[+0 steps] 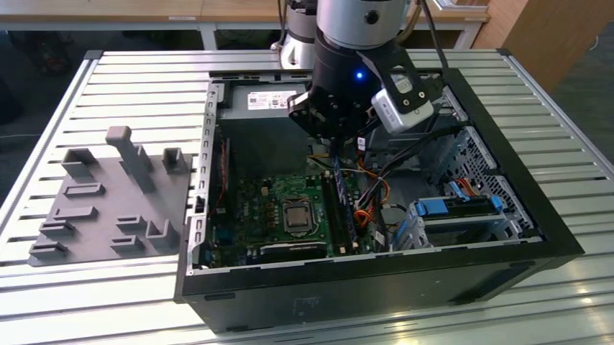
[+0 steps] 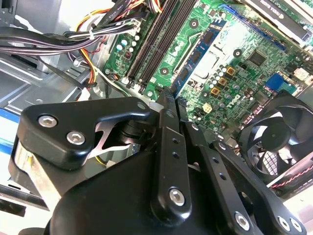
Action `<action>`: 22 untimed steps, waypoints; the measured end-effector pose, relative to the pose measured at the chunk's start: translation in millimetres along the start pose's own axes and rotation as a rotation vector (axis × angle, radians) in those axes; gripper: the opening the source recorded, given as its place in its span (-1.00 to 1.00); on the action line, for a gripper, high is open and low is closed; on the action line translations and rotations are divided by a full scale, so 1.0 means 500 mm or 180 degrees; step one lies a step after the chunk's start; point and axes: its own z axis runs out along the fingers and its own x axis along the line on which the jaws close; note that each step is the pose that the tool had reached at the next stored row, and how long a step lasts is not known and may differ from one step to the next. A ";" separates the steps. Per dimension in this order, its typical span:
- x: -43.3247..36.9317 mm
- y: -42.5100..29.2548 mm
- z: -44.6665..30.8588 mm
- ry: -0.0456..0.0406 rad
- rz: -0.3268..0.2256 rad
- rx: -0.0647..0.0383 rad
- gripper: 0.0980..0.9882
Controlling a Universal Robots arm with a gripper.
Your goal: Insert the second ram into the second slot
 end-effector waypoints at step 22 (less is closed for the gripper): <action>0.000 -0.001 0.021 0.0010 0.0015 0.0001 -0.91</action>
